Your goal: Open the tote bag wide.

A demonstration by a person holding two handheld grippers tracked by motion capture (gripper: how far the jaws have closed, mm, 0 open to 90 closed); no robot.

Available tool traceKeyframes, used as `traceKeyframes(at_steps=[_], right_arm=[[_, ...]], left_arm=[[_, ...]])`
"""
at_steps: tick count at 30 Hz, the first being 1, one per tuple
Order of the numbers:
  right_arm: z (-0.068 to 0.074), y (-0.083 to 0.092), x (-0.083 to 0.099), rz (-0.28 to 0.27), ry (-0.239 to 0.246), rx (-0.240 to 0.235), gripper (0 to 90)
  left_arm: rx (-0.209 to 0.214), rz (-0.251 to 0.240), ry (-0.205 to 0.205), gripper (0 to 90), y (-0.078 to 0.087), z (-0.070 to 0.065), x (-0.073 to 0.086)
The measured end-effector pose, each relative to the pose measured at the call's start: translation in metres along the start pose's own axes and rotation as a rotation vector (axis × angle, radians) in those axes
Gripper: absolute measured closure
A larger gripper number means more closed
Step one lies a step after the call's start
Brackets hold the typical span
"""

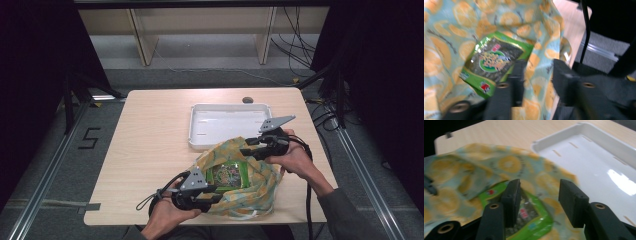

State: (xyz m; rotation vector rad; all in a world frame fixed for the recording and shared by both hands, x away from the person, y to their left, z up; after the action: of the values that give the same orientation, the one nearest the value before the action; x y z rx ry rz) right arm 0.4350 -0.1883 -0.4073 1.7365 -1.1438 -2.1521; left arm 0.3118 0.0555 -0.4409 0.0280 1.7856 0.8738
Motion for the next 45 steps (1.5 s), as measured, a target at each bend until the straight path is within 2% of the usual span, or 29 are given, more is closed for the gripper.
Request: traceKeyframes(at_steps=[2, 3, 4, 5, 6, 10, 11, 13, 14, 15, 16, 17, 19, 21, 22, 23, 24, 25, 26, 28, 29, 32, 34, 37, 39, 41, 43, 44, 45], right_arm=[[0.008, -0.004, 0.000, 0.029, 0.009, -0.031, 49.2], [0.009, -0.009, 0.000, 0.044, 0.025, -0.037, 48.2], [0.010, -0.013, 0.001, 0.051, 0.027, -0.041, 47.5], [0.010, -0.018, 0.001, 0.072, 0.035, -0.050, 46.8], [0.010, -0.025, 0.002, 0.085, 0.034, -0.050, 46.1], [0.007, -0.050, 0.011, 0.201, 0.012, -0.048, 44.1], [0.006, -0.054, 0.012, 0.215, 0.010, -0.049, 44.0], [0.005, -0.062, 0.016, 0.253, 0.005, -0.043, 42.9], [0.003, -0.066, 0.018, 0.282, 0.007, -0.057, 42.7], [0.003, -0.069, 0.019, 0.280, 0.001, -0.054, 42.7], [0.001, -0.072, 0.020, 0.286, 0.001, -0.051, 42.8], [0.001, -0.074, 0.021, 0.297, 0.000, -0.053, 42.5], [0.001, -0.080, 0.023, 0.319, -0.022, -0.053, 41.8], [0.000, -0.085, 0.024, 0.331, -0.002, -0.060, 41.5], [0.002, -0.086, 0.025, 0.346, -0.028, -0.056, 41.5], [0.000, -0.088, 0.026, 0.350, -0.011, -0.055, 41.4], [0.001, -0.089, 0.026, 0.357, -0.034, -0.059, 41.0], [-0.001, -0.091, 0.026, 0.350, -0.025, -0.059, 40.4], [-0.001, -0.090, 0.026, 0.361, -0.038, -0.055, 40.3], [-0.004, -0.091, 0.027, 0.366, -0.049, -0.047, 39.6], [-0.005, -0.092, 0.028, 0.367, -0.059, -0.061, 39.3], [-0.009, -0.095, 0.031, 0.370, -0.072, -0.042, 38.6], [-0.009, -0.095, 0.033, 0.377, -0.071, -0.053, 38.5], [-0.009, -0.096, 0.035, 0.384, -0.075, -0.072, 39.4], [-0.008, -0.095, 0.036, 0.397, -0.083, -0.078, 39.8], [-0.006, -0.093, 0.037, 0.392, -0.106, -0.138, 41.3], [-0.005, -0.091, 0.037, 0.397, -0.100, -0.140, 41.2], [-0.004, -0.089, 0.038, 0.403, -0.114, -0.138, 41.4], [-0.004, -0.088, 0.039, 0.405, -0.115, -0.137, 41.2]], left_arm=[[-0.071, 0.023, -0.043, 86.5, -0.002, 0.004, -0.001], [-0.087, 0.030, -0.045, 89.4, -0.004, 0.005, 0.000], [-0.100, 0.046, -0.041, 89.5, -0.007, 0.005, 0.001], [-0.105, 0.064, -0.060, 89.6, -0.011, 0.006, 0.002], [-0.106, 0.079, -0.051, 89.6, -0.016, 0.004, 0.004], [-0.117, 0.128, -0.052, 89.6, -0.032, 0.004, 0.010], [-0.115, 0.138, -0.036, 89.6, -0.036, 0.004, 0.012], [-0.131, 0.152, -0.031, 89.5, -0.041, 0.007, 0.014], [-0.127, 0.157, -0.016, 89.5, -0.042, 0.008, 0.014], [-0.138, 0.160, -0.023, 89.5, -0.044, 0.010, 0.014], [-0.134, 0.159, 0.001, 89.5, -0.046, 0.010, 0.015], [-0.136, 0.173, -0.017, 89.5, -0.046, 0.012, 0.015], [-0.130, 0.173, -0.011, 89.5, -0.050, 0.013, 0.016], [-0.130, 0.181, -0.002, 89.5, -0.051, 0.013, 0.016], [-0.130, 0.185, 0.000, 89.5, -0.052, 0.013, 0.017], [-0.133, 0.189, 0.011, 89.4, -0.053, 0.012, 0.017], [-0.135, 0.190, 0.009, 89.5, -0.054, 0.012, 0.017], [-0.129, 0.196, 0.007, 89.5, -0.054, 0.012, 0.018], [-0.131, 0.196, -0.001, 89.5, -0.056, 0.012, 0.018], [-0.120, 0.207, 0.011, 89.5, -0.058, 0.011, 0.019], [-0.121, 0.207, 0.008, 89.5, -0.059, 0.012, 0.019], [-0.121, 0.220, 0.019, 89.5, -0.062, 0.012, 0.020], [-0.120, 0.231, 0.002, 89.5, -0.063, 0.014, 0.020], [-0.129, 0.233, 0.021, 89.5, -0.066, 0.014, 0.021], [-0.130, 0.242, 0.010, 89.5, -0.066, 0.016, 0.021], [-0.121, 0.245, 0.003, 89.5, -0.067, 0.016, 0.021], [-0.134, 0.259, 0.001, 89.5, -0.068, 0.016, 0.022], [-0.141, 0.260, -0.004, 89.5, -0.068, 0.017, 0.022], [-0.135, 0.276, -0.001, 89.5, -0.068, 0.017, 0.022]])
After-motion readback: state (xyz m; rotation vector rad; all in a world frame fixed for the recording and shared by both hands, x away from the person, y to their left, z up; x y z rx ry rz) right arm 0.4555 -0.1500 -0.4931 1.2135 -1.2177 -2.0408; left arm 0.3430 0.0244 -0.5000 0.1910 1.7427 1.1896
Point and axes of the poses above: each handheld gripper's, and its own axes: y roughly backward along the jaws, x roughly out of its underside, z roughly to its left, the point moved 2 cm from there along -y, roughly forward along the jaws, and after that the axes turned 3 degrees about y, right-handed, at the moved point
